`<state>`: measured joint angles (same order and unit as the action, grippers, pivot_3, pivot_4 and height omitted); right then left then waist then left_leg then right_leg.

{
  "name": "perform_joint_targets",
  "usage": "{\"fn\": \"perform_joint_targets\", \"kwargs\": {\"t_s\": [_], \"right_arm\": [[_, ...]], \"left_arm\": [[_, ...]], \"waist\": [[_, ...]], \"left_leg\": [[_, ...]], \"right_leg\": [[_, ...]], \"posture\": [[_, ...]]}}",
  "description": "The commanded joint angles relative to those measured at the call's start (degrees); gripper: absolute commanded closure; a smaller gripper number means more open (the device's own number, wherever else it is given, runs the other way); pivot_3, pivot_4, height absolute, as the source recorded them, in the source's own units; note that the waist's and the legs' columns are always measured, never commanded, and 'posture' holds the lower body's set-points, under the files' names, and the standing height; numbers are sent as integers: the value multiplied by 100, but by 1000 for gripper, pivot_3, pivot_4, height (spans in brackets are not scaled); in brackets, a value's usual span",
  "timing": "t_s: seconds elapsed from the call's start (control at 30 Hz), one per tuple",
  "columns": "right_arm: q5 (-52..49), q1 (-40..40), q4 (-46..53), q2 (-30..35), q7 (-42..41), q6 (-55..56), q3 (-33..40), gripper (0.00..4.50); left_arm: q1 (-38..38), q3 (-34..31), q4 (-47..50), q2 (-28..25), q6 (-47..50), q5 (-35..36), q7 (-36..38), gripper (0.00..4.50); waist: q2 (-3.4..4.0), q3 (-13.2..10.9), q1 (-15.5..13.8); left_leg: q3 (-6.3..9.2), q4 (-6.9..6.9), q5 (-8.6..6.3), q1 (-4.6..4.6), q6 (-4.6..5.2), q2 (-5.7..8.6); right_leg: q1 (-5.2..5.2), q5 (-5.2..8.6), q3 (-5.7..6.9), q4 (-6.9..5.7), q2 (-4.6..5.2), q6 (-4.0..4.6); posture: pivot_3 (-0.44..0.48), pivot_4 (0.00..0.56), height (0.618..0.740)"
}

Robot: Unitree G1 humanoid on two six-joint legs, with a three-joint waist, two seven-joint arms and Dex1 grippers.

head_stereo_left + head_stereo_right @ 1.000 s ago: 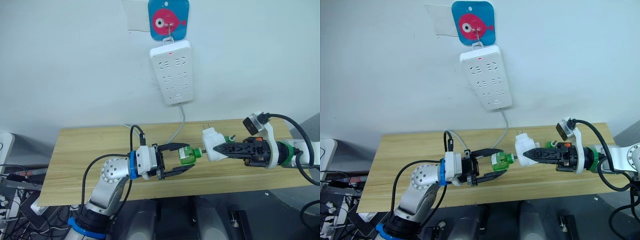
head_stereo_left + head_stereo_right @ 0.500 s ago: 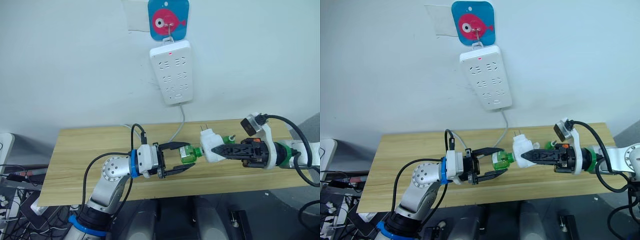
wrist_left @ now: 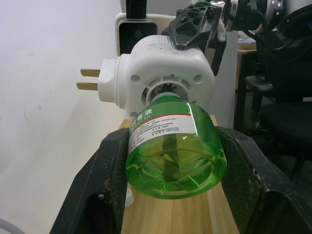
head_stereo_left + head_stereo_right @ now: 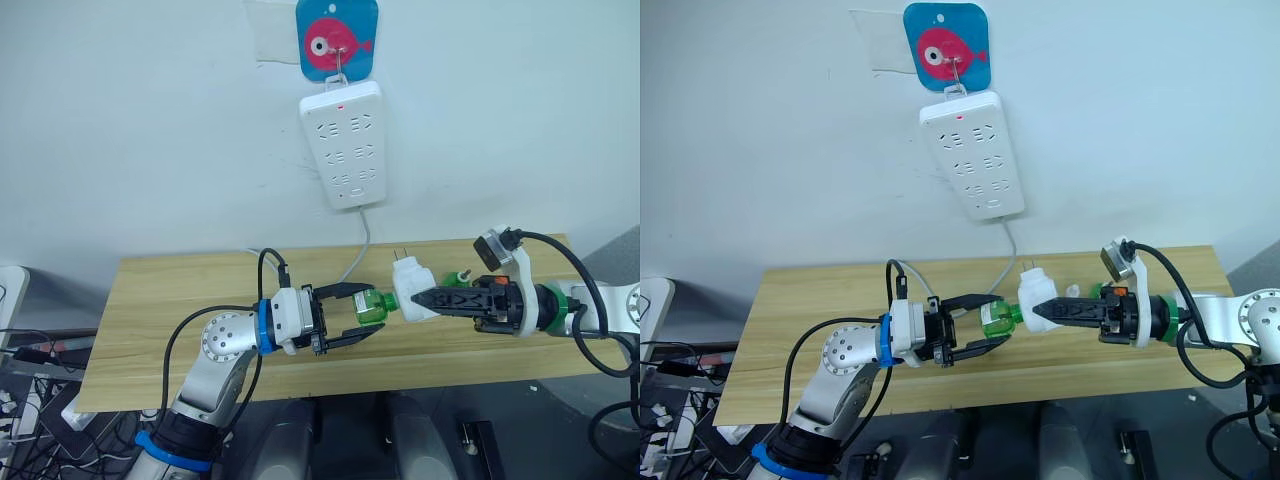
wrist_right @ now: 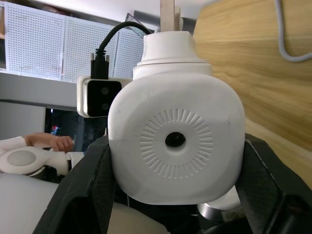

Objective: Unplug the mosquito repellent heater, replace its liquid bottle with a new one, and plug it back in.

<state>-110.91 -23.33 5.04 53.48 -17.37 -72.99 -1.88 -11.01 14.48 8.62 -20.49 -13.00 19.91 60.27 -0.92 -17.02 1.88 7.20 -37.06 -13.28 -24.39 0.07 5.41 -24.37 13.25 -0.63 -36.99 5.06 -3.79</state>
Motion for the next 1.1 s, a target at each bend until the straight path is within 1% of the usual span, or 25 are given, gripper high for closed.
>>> {"fn": "perform_joint_targets", "kwargs": {"t_s": [0.03,0.17,0.33,0.47,0.6,0.63,0.73,1.1], "right_arm": [[-209,-71,334,-126,76,19,-22,1558],[-209,-22,397,-176,122,44,17,1558],[-209,18,577,-179,-114,7,-22,1558],[-209,10,693,-241,-33,99,-80,1558],[-209,-34,676,-230,-81,86,-89,157],[-209,-36,676,-213,-77,87,-93,73],[-209,-23,662,-166,-62,95,-110,73],[-209,229,818,-89,-154,134,-144,73]], "left_arm": [[-120,195,152,126,-106,15,98,2249],[-177,153,97,149,-109,42,138,2249],[-201,161,-7,167,-167,18,192,2249],[-220,172,-51,187,-199,18,235,2249],[-215,171,-74,190,-221,18,256,2249],[-213,169,-80,187,-221,20,253,2249],[-166,146,-36,192,-162,49,184,2249],[-55,50,151,205,114,144,-114,2249]], "waist": [[0,0,0],[0,0,1],[0,1,4],[1,1,6],[0,1,10],[0,1,11],[0,2,9],[0,2,6]], "left_leg": [[-1,0,0,0,0,1],[-1,0,0,0,0,0],[-1,0,0,1,0,0],[-1,0,0,1,0,0],[-1,-1,0,1,0,0],[-2,-1,0,1,0,1],[-2,-2,0,1,0,2],[0,-2,0,3,0,1]], "right_leg": [[0,0,0,-1,0,0],[0,0,0,-1,0,0],[0,-1,2,-1,-1,-1],[0,-1,4,-2,-1,0],[0,-2,4,-2,-1,-1],[0,-2,3,-2,-1,-2],[0,-4,4,-4,-1,-2],[1,-5,3,-4,-1,-2]], "posture": [[-96,281,740],[-101,282,740],[-108,278,740],[-108,278,740],[-107,278,740],[-107,278,740],[-105,284,740],[-93,275,740]]}}
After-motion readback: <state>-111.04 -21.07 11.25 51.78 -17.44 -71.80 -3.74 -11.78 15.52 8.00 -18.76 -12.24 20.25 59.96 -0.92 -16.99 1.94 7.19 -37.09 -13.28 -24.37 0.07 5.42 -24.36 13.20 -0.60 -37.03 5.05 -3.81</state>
